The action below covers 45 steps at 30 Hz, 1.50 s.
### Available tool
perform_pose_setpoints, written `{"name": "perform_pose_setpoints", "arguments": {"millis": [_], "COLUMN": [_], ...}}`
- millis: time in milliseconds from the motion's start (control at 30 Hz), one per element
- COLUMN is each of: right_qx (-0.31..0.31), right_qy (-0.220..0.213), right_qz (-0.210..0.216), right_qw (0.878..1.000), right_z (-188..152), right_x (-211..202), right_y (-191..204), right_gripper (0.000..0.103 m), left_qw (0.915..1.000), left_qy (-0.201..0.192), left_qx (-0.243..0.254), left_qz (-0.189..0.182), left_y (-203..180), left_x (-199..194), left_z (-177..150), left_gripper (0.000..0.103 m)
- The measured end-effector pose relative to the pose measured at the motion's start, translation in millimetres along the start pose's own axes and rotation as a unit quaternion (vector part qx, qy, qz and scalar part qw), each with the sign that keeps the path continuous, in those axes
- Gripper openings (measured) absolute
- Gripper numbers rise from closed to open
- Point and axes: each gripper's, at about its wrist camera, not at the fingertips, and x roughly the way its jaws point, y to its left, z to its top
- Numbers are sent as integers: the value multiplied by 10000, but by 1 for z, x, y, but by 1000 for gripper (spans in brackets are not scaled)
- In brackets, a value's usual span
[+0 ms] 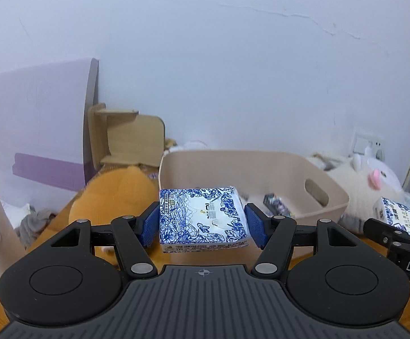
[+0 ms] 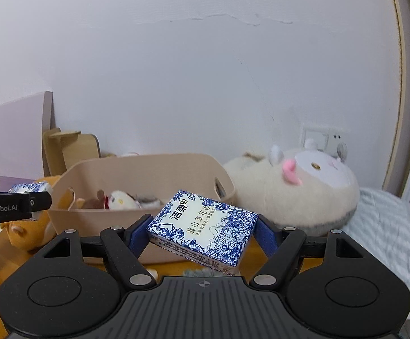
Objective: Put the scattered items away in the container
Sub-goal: 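Carry both tissue packs over the basket and open both tools to drop them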
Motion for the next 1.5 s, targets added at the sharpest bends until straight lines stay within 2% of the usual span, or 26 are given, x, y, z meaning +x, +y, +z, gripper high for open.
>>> {"name": "perform_pose_setpoints", "arguments": {"millis": [167,533,733,933,1100,1200,1333,1400,1500], "right_qx": [151,60,23,0,-28,-107,-124,-169,-216], "right_qy": [-41,-13,357,828,1117,1242,1352,1416,1434], "right_qz": [204,463,481,455,440,421,393,357,286], "right_qw": [9997,9989,9982,9955,9928,9913,9900,9891,9890], "right_z": [20,70,80,73,64,59,55,53,52], "right_x": [13,64,108,149,172,179,185,188,188], "right_y": [-1,12,14,15,18,20,21,24,25], "right_gripper": [74,74,74,74,74,74,75,78,81], "left_qw": [9998,9988,9985,9958,9935,9914,9902,9898,9904], "left_qy": [-153,-326,62,631,984,1114,1233,1254,1164], "left_qx": [54,213,290,537,472,616,575,584,608], "left_qz": [108,313,468,390,339,312,308,330,428], "left_y": [-6,-20,-16,-18,-16,-20,-19,-18,-17], "left_x": [8,50,94,134,150,153,159,160,156], "left_z": [14,55,63,56,48,44,43,43,46], "left_gripper": [65,65,65,65,65,66,67,68,77]}}
